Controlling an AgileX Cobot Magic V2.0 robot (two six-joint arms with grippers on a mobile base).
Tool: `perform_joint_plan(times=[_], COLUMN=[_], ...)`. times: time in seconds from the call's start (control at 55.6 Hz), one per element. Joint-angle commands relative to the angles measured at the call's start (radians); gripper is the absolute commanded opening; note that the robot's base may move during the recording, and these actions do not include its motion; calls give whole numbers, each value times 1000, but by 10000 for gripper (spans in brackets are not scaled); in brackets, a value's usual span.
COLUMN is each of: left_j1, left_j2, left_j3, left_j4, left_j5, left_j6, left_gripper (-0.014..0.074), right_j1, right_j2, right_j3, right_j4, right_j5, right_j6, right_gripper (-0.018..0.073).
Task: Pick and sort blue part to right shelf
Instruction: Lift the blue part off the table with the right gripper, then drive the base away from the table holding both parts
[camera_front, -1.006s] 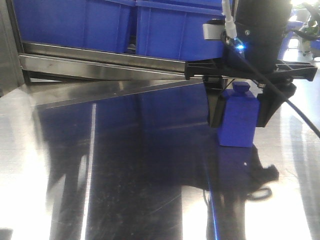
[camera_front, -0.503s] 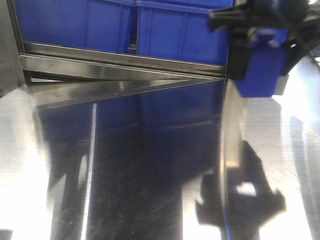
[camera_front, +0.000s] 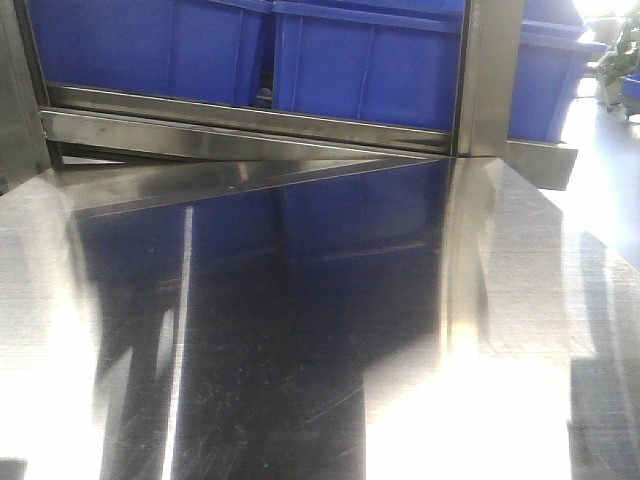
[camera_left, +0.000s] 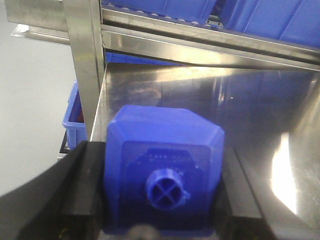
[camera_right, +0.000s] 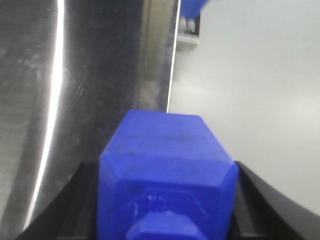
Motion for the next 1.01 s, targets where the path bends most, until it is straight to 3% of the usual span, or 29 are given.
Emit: perform_joint_plan(times=[0.0, 0.18, 0.413, 0.719, 0.988], left_j1=[-5, -5, -5, -5, -5], left_j2=[-10, -64, -207, -392, -434], left_j3=[-29, -24, 39, 106, 106], left_j4=[-14, -14, -14, -14, -14], left_j5=[-67, -60, -61, -36, -47], left_j6=[-8, 28, 40, 40, 40], left_gripper=[230, 230, 230, 230, 230], right_j1=[-7, -7, -7, -7, -7], right_j2=[-129, -340, -580, -820, -874], right_j3=[51, 207, 335, 366, 366], right_j4=[-33, -45, -61, -61, -65], right_j5=[-127, -243, -293, -340, -359], right_j6=[-20, -21, -21, -21, -21], right_gripper=[165, 165, 165, 165, 165])
